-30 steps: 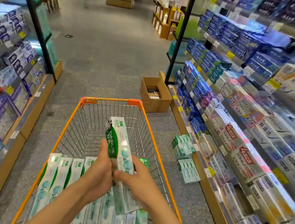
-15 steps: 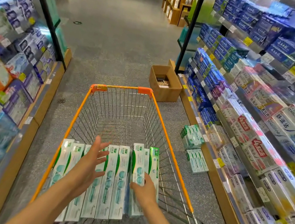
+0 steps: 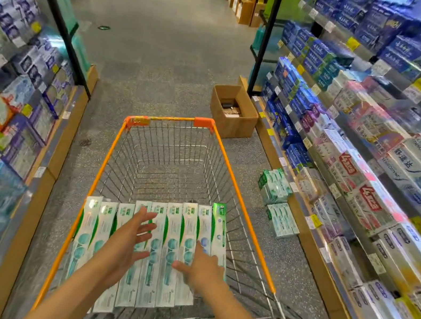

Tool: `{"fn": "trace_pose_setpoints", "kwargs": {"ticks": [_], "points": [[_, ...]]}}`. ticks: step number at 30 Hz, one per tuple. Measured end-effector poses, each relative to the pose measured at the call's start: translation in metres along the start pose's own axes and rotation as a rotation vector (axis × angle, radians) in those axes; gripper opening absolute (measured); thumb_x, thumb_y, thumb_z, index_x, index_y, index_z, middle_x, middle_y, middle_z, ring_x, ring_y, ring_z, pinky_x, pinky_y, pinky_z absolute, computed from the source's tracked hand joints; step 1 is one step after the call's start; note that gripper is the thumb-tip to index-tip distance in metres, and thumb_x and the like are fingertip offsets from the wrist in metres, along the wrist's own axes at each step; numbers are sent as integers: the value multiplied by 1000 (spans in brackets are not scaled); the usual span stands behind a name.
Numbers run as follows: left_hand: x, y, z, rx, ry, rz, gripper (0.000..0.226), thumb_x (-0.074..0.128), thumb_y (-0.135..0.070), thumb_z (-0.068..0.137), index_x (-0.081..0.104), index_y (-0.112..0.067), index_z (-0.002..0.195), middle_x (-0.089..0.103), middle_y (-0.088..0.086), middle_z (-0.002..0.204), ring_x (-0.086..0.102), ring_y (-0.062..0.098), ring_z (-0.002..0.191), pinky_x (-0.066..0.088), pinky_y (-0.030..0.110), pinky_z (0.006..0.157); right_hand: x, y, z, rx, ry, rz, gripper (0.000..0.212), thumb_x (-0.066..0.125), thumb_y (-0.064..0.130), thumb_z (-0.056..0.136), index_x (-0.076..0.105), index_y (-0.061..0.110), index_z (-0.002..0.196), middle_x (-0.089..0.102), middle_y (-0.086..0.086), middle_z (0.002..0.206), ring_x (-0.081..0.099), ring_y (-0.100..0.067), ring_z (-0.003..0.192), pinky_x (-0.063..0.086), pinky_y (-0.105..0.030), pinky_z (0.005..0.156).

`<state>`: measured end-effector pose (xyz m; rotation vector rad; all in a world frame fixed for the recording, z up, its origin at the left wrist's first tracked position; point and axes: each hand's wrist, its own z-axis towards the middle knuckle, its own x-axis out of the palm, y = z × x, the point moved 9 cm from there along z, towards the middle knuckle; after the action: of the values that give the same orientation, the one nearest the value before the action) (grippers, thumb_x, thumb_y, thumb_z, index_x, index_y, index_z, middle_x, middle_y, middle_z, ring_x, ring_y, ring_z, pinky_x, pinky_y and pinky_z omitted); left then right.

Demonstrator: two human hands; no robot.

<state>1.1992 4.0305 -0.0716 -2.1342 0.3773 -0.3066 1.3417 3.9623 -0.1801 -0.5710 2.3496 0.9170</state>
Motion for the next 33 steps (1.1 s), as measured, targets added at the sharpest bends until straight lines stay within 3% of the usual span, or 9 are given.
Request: {"fn": "trace_pose_setpoints", "kwargs": {"ticks": [2, 6, 13, 18, 21, 23, 26, 30, 33], "points": [[13, -10, 0, 37, -3, 17, 47, 36, -48, 95, 50, -21, 131, 47, 8, 138, 40, 26, 130, 35, 49, 103, -42, 11, -12, -72, -97, -1, 95, 48, 69, 82, 3, 24, 152, 38, -8, 148, 31, -34, 136, 30, -49, 109], [80, -40, 0, 124, 10, 48, 40, 34, -49, 96, 54, -24, 120, 52, 7, 133, 46, 25, 123, 39, 45, 96, -174, 14, -78, -292, -446, 73, 87, 50, 65, 83, 14, 25, 151, 39, -3, 148, 32, -28, 134, 31, -44, 105], [331, -42, -16, 220, 261, 33, 36, 32, -45, 97, 55, -23, 115, 58, 3, 113, 54, 12, 96, 42, 34, 77, -329, -142, -164, -337, -724, 132, 85, 60, 59, 80, 23, 27, 149, 44, 0, 144, 35, -26, 129, 35, -40, 103], [473, -21, -23, 196, 302, 100, 30, 35, -37, 99, 52, -19, 115, 58, 6, 114, 54, 20, 102, 41, 37, 85, -400, -276, -196, -204, -780, 142, 78, 62, 57, 81, 30, 27, 146, 54, -3, 132, 41, -27, 125, 37, -42, 100], [516, -9, -20, 192, 284, 134, 28, 38, -34, 99, 52, -18, 116, 58, 8, 117, 54, 21, 102, 43, 31, 75, -429, -328, -204, -170, -821, 104, 75, 63, 55, 81, 37, 24, 144, 60, -7, 121, 45, -30, 116, 38, -40, 95], [532, -4, -12, 195, 282, 136, 27, 38, -33, 99, 53, -17, 116, 57, 8, 115, 54, 20, 99, 43, 30, 72, -442, -352, -196, -143, -815, 112, 75, 63, 55, 81, 38, 23, 144, 59, -9, 122, 43, -32, 119, 38, -41, 97], [541, -2, 13, 166, 240, 155, 26, 38, -30, 100, 52, -15, 115, 56, 9, 112, 53, 22, 101, 41, 35, 83, -452, -369, -169, -133, -778, 147, 75, 62, 56, 81, 36, 25, 144, 53, -6, 132, 38, -30, 127, 37, -42, 102], [530, -12, 58, 175, 107, 148, 19, 38, -25, 100, 51, -14, 110, 56, 8, 104, 55, 16, 82, 39, 30, 71, -464, -365, -118, -171, -698, 104, 74, 59, 55, 83, 35, 23, 145, 46, 0, 143, 34, -25, 133, 33, -38, 104], [520, -18, 94, 202, 70, 192, 21, 38, -27, 101, 50, -14, 111, 56, 8, 108, 54, 23, 98, 40, 36, 83, -478, -361, -70, -181, -654, 77, 75, 60, 55, 83, 35, 21, 145, 45, -1, 144, 37, -27, 132, 32, -39, 106]]}}
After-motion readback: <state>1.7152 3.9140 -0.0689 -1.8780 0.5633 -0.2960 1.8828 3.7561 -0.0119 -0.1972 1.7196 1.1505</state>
